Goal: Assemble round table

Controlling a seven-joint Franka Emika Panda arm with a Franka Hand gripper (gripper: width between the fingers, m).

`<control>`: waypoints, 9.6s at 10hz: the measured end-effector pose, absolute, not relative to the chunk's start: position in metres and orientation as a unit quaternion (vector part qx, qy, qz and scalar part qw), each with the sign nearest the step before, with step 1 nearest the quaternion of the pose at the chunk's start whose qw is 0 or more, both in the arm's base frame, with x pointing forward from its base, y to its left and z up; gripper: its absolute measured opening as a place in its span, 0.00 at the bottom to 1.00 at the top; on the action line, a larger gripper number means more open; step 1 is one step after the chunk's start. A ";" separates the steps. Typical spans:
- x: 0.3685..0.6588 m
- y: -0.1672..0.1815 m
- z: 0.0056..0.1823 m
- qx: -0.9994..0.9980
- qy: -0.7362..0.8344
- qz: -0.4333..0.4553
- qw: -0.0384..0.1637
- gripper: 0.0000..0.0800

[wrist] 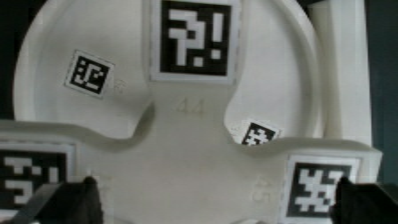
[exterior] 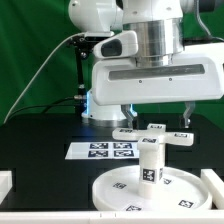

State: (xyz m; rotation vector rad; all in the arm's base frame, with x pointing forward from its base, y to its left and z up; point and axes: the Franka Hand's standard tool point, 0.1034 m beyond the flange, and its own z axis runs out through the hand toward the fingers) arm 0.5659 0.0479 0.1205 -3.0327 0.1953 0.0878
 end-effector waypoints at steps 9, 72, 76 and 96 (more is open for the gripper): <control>0.565 0.042 0.112 -0.978 -0.210 0.005 0.007 0.81; 0.562 0.041 0.100 -0.664 0.746 -0.006 0.053 0.55; 0.562 0.041 0.099 -0.599 0.798 0.003 0.059 0.65; 0.570 0.044 0.121 -0.996 -0.077 -0.027 0.020 0.81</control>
Offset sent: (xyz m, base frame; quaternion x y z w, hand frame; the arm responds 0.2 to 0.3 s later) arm 0.0000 0.0000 0.0000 0.0000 0.0000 -0.1938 0.9810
